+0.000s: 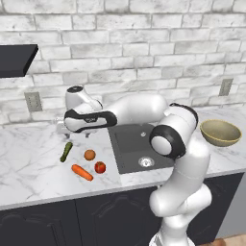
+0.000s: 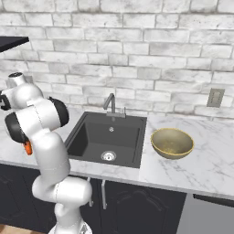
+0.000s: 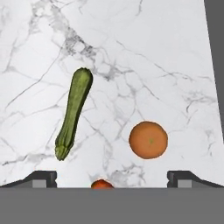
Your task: There is a mixed pile of frozen fruits and vegetables on the counter. Locate all the frozen vegetables and place the items in a bowl on the counter. Take all the frozen fruits and defrost them in a running sink.
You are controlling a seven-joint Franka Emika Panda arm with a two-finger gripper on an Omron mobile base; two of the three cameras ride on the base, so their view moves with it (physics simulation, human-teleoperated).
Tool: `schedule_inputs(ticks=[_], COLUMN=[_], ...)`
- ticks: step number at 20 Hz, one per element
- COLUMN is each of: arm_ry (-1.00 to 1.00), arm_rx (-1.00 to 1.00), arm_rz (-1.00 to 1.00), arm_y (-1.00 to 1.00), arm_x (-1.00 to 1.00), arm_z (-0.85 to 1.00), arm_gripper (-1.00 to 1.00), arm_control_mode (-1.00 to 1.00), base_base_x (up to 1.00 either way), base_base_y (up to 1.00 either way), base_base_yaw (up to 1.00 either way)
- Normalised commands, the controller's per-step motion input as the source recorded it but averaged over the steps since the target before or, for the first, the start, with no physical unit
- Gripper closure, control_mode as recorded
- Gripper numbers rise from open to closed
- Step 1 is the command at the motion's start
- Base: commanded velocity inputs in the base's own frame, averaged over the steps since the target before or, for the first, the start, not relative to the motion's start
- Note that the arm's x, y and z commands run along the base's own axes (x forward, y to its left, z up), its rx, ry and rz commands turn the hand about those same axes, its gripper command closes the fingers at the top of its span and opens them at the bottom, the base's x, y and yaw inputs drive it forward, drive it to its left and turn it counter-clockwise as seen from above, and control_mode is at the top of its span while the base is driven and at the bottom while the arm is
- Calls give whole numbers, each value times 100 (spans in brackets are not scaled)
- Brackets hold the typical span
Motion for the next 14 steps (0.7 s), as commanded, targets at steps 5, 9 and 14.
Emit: schedule_inputs(ticks=[5,9,14], arm_ry=[0,0,0], arm_rx=[0,0,0], arm_rz=[0,0,0], arm_y=[13,11,8], arm_x=[10,8,5], arm_z=[-17,-16,-18], arm_gripper=[-100,-100,-100], arm_control_mode=[-100,-100,-100], base_base_x=[0,0,0], base_base_y=[0,0,0], base_base_yaw=[0,0,0])
